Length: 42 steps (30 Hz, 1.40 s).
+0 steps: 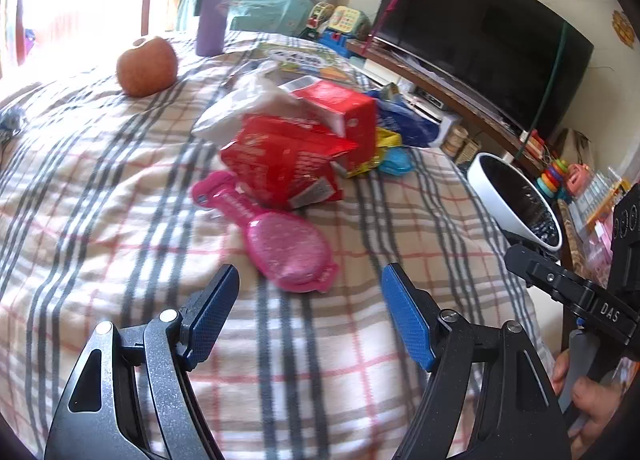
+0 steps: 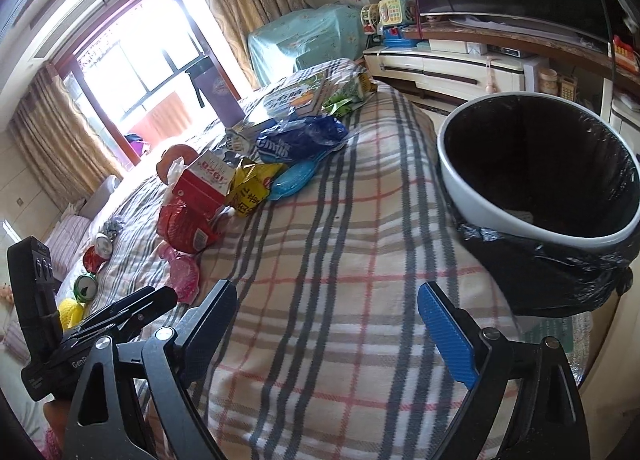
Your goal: Collect trash
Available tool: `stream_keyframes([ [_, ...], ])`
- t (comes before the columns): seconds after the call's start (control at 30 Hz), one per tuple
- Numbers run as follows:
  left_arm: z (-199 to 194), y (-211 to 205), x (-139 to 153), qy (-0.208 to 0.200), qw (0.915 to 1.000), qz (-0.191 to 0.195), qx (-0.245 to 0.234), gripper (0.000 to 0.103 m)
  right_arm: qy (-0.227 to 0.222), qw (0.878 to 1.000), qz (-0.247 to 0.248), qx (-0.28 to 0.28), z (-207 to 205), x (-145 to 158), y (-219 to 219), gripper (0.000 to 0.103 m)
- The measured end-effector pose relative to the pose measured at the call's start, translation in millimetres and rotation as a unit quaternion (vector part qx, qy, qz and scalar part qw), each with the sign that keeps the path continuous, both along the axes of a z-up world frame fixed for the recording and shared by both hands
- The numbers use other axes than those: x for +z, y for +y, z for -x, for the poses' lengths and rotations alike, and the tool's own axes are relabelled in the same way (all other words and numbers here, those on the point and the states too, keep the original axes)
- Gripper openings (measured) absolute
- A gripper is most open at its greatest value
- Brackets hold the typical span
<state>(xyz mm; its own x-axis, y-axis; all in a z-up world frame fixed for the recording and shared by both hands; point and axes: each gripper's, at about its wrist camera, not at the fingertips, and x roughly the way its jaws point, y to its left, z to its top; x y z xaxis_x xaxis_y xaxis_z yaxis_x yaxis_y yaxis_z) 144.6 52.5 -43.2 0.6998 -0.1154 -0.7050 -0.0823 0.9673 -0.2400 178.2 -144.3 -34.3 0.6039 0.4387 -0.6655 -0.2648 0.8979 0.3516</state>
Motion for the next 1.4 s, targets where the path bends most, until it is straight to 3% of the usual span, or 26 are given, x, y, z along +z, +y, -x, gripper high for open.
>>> stream_keyframes([
  [0.67, -21, 7, -9, 0.036, 0.9993, -0.001, 0.006, 0.078, 0.003, 1.000, 0.009, 0.011, -46, -4, 32, 0.092],
  [1.17, -46, 3, -16, 0.042, 0.9986, -0.034, 0.002, 0.078, 0.027, 0.999, 0.018, 0.005, -115, -21, 62, 0.062],
  [1.2, -47, 3, -17, 0.040, 0.9986, -0.036, 0.001, 0.078, 0.026, 0.999, 0.020, 0.005, -116, -21, 62, 0.056],
  [1.33, -47, 0, -17, 0.034, 0.9983, -0.047, -0.006, 0.054, 0.021, 1.000, 0.020, 0.008, -114, -20, 64, 0.026],
  [1.4, -46, -2, -16, 0.031, 0.9985, -0.044, -0.014, 0.054, 0.015, 1.000, 0.017, 0.009, -110, -17, 61, 0.020],
])
